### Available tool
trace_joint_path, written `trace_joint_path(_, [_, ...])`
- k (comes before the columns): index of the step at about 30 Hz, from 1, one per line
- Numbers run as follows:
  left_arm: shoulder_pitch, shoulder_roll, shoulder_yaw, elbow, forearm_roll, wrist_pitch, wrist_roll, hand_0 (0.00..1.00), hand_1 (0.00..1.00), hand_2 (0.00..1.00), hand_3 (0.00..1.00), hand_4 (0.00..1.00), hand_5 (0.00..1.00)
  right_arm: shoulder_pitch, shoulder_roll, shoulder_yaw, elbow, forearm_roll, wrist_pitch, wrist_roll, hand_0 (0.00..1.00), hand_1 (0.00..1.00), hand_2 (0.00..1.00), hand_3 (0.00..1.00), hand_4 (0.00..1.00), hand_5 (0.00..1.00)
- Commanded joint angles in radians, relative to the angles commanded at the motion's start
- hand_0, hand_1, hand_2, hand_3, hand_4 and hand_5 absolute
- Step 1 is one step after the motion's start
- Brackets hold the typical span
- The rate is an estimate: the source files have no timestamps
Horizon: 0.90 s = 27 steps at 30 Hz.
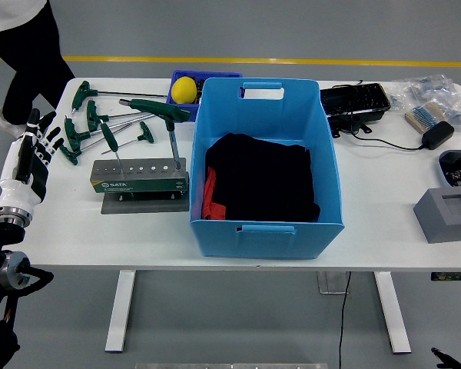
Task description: Lift tool from toolbox,place it in box,lift tool from toolbox,place it in box
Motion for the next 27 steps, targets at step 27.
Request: trace_joint_path(27, [0.002,-0.002,-0.007,-0.001,0.021,-0.002,-0.004,0.904,0.941,0.977,0.806,0.928,0.880,-0.001,-0.001,-0.003,0.001,0.004,0.001,0.001,0.625,0.612,0.668,0.542,0.785,0.659])
